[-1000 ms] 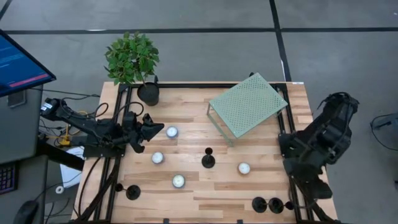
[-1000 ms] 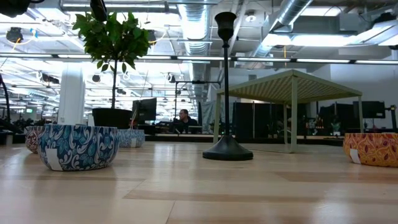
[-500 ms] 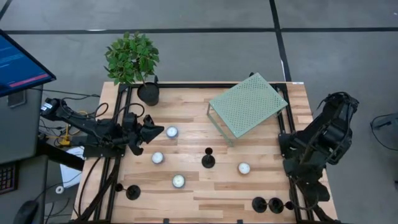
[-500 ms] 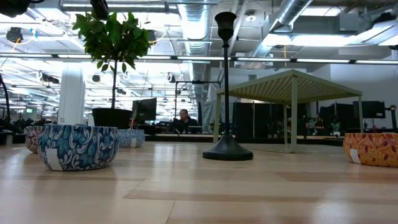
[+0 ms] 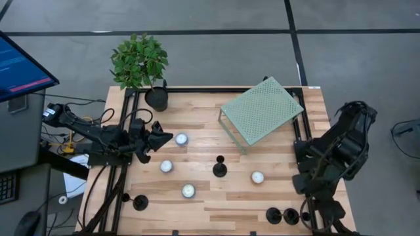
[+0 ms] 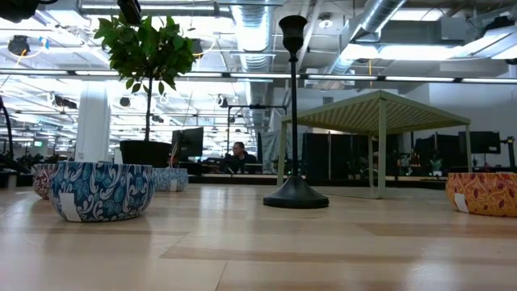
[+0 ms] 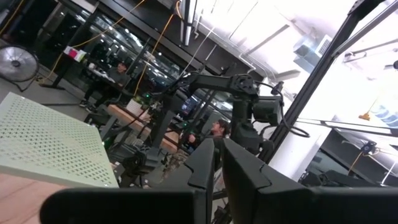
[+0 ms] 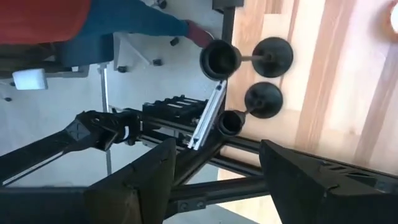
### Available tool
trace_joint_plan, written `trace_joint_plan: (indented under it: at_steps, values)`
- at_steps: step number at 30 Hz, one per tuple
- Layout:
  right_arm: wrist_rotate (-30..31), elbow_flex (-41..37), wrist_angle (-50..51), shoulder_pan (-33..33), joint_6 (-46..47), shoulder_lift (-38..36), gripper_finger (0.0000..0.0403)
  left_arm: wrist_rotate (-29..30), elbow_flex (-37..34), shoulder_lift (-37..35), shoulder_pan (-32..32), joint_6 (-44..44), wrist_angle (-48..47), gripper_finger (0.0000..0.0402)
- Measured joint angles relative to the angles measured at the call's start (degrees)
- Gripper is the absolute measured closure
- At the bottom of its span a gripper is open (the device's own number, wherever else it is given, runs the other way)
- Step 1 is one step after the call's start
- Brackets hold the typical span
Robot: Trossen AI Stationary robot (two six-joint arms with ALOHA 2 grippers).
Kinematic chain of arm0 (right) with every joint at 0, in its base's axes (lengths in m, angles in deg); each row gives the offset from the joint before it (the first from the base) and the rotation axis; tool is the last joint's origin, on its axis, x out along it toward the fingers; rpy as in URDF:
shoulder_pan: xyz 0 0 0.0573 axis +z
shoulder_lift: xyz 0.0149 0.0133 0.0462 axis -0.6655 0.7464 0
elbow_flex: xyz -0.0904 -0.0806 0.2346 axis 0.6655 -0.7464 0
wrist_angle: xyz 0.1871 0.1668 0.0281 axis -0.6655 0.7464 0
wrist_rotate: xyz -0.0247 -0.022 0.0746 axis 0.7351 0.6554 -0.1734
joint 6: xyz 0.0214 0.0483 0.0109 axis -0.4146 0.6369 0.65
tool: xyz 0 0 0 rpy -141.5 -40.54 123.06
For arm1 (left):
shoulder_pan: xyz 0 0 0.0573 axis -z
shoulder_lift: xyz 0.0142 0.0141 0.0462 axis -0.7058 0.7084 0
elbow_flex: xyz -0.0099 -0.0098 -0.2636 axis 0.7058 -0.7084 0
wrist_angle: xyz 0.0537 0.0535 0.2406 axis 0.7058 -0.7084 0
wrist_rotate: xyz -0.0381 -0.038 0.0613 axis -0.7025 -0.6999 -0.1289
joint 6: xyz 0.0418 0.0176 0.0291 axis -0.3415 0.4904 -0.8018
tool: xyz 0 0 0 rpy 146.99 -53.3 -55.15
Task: Pick & Place candle stick holders
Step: Put the black candle holder on the shelf
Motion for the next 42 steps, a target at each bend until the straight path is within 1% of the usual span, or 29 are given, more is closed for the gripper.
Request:
trace_joint_plan:
  at_steps: [3, 6, 8, 10, 15, 19, 24, 27, 31, 34, 39, 42]
  values:
    - [0.8, 4.8, 3.6, -0.5, -2.1, 1.9, 0.018, 0.0, 0.0, 0.0, 0.0, 0.0, 0.1, 0.0372]
    - [6.2, 10.2, 8.3, -0.1, -4.7, 3.7, 0.0184, 0.0, 0.0, 0.0, 0.0, 0.0, 0.1, 0.0372]
    - [9.4, 12.3, 8.2, 0.4, -6.8, 4.6, 0.0188, 0.0, 0.0, 0.0, 0.0, 0.0, 0.1, 0.0372]
    - [11.3, 13.7, 8.5, 1.0, -7.9, 5.7, 0.0192, 0.0, 0.0, 0.0, 0.0, 0.0, 0.1, 0.0372]
    - [11.2, 13.9, 8.5, 1.5, -10.0, 7.8, 0.0199, 0.0, 0.0, 0.0, 0.0, 0.0, 0.1, 0.0372]
    - [11.2, 13.9, 8.5, 0.1, -14.0, 8.2, 0.0208, 0.0, 0.0, 0.0, 0.0, -0.2, 0.1, 0.0372]
    - [11.2, 13.9, 8.5, -1.7, -15.0, 8.1, 0.023, 0.0, 0.0, 0.0, 0.0, 0.0, 0.1, 0.0372]
    - [11.0, 13.9, 8.6, -2.5, -17.2, 8.1, 0.0243, 0.0, 0.0, 0.0, 0.0, 0.0, 0.1, 0.0372]
    - [10.8, 13.9, 8.6, -3.9, -18.7, 8.1, 0.0248, 0.0, 0.0, 0.0, 0.0, 0.0, 0.1, 0.0372]
    - [8.4, 13.9, 8.6, -5.6, -18.5, 8.1, 0.0233, 0.0, 0.0, 0.0, 0.0, 0.0, 0.1, 0.0372]
    - [4.0, 13.9, 8.6, -8.2, -18.0, 8.1, 0.0172, 0.0, 0.0, 0.0, 0.0, 0.0, 0.3, 0.0372]
    - [3.2, 13.9, 8.6, -8.9, -18.0, 8.1, 0.0142, 0.0, 0.0, 0.0, 0.0, -0.1, 0.3, 0.0372]
